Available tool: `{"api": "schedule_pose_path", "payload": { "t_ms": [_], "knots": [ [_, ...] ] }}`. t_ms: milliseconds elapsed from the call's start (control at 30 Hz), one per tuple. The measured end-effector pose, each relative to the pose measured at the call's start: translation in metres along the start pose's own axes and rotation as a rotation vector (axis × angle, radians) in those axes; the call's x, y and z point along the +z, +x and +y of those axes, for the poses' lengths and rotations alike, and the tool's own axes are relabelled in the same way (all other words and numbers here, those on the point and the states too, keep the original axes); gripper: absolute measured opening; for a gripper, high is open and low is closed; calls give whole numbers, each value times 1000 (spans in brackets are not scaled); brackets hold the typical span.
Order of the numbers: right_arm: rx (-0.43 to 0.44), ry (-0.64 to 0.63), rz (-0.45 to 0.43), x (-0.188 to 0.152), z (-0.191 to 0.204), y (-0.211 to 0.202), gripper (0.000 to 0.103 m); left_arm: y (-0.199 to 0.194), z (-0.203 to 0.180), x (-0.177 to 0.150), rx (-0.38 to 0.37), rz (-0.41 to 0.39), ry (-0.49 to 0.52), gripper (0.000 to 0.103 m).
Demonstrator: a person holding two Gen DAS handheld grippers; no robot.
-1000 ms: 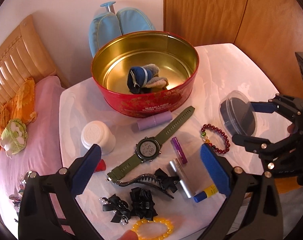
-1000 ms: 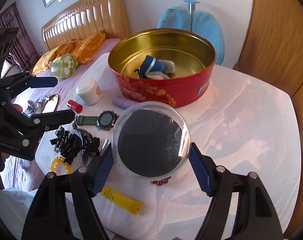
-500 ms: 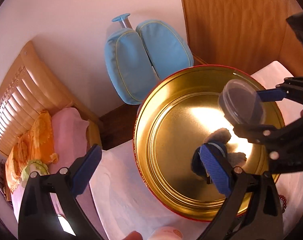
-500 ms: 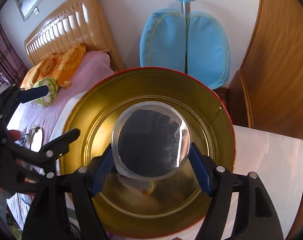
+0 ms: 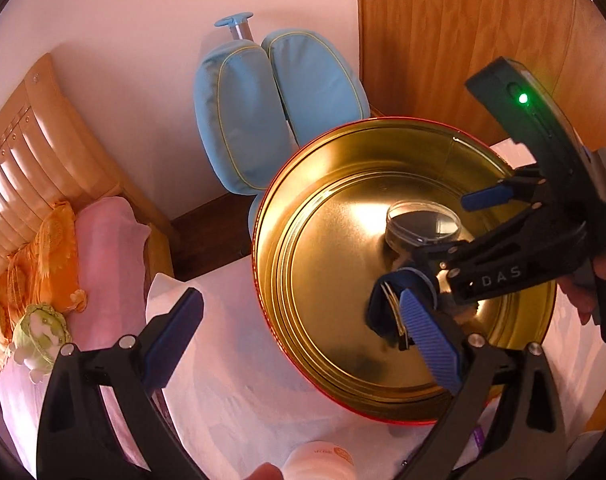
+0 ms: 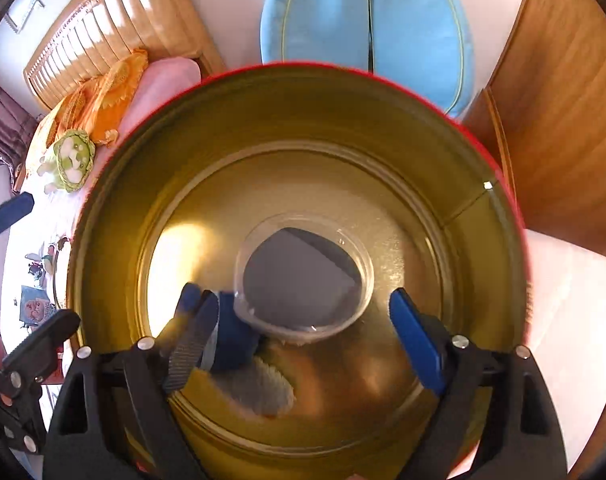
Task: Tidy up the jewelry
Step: 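Carry the clear compact into the red tin and open the right gripper, then grasp the black hair claw clip with the right gripper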
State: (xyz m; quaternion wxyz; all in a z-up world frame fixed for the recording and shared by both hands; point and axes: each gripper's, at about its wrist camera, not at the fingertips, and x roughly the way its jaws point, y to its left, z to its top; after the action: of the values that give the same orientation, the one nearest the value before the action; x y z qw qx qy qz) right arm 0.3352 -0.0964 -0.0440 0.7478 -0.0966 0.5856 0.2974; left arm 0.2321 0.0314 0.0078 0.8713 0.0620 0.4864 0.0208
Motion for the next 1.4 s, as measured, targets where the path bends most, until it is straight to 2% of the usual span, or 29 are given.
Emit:
{"api": "schedule_pose_path", "payload": {
  "t_ms": [167, 267, 367, 467, 567, 733, 900, 967, 1033, 1167, 1367, 1400],
  "knots": [
    [19, -20, -104, -37, -5, -54, 95, -37, -14, -29, 22, -1, -13, 96],
    [31, -61, -182, -79, -7, -90, 97, -61, -26, -57, 39, 14, -23, 96],
    [62, -93, -222, -128, -5, -110, 98, -82, -39, -91, 50, 37, -42, 96],
    [91, -124, -211, -176, -1, -116, 98, -96, -52, -133, 54, 72, -74, 96],
    [91, -168, -179, -218, 10, -115, 98, -99, -60, -169, 14, 129, -122, 96],
    [86, -203, -132, -269, 42, -109, 98, -101, -63, -212, -34, 162, -160, 96],
    [60, -187, -105, -289, 73, -98, 98, -95, -47, -227, -77, 144, -131, 96],
    [45, -151, -96, -291, 86, -92, 98, -94, -33, -224, -127, 108, -128, 96],
    [40, -110, -88, -291, 100, -88, 98, -91, -15, -221, -160, 107, -145, 96],
    [0, -94, -93, -288, 132, -75, 98, -79, 8, -218, -118, 88, -81, 96],
    [-50, -19, -84, -282, 156, -60, 98, -59, 30, -223, -97, 67, 32, 96],
    [-58, -16, -83, -281, 160, -57, 98, -56, 33, -224, -112, 57, 41, 96]
  ]
}}
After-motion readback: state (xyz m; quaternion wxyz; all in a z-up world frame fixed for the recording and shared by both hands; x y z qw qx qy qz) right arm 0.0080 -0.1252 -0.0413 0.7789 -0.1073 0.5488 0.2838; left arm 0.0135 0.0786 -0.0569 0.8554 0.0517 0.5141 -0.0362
